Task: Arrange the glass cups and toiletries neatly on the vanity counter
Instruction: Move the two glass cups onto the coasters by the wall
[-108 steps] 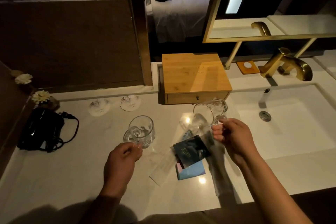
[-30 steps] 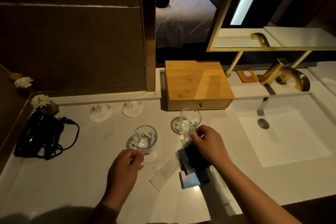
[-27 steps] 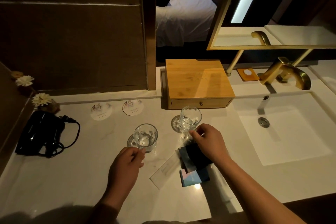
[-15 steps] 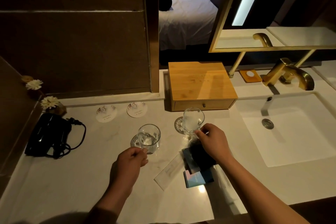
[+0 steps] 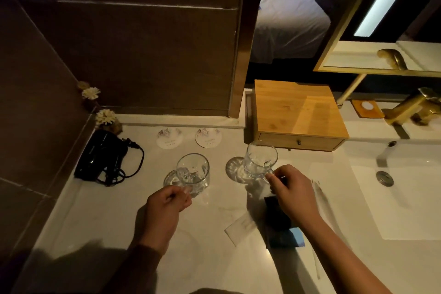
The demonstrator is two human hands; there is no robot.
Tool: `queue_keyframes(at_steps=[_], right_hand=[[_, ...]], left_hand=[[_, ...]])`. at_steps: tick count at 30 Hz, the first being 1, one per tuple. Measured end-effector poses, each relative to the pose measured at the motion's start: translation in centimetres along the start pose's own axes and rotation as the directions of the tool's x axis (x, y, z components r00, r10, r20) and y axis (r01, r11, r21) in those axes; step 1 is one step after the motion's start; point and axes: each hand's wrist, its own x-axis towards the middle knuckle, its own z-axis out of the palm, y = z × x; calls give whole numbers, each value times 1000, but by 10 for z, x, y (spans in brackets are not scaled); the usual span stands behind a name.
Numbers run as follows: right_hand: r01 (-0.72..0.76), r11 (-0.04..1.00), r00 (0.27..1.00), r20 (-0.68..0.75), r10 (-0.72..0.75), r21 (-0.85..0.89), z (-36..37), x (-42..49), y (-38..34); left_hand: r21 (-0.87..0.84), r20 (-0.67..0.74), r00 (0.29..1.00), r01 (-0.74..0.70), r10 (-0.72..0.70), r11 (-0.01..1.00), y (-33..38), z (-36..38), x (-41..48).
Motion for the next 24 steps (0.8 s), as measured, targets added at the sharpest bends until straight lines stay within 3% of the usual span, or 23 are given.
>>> queue_keyframes(at_steps=[10, 15, 24], right_hand=[[20, 999, 995, 93, -24, 35, 41, 19, -47], [-24, 996, 996, 87, 16, 86, 59, 36, -73], [-96, 981, 995, 56, 87, 170, 90, 64, -100]], left_hand=[[-112, -59, 997, -47, 41, 993, 24, -35, 24], [-77, -64, 994, -97, 92, 992, 38, -45, 55], [-98, -82, 995, -69, 61, 993, 57, -46, 122]])
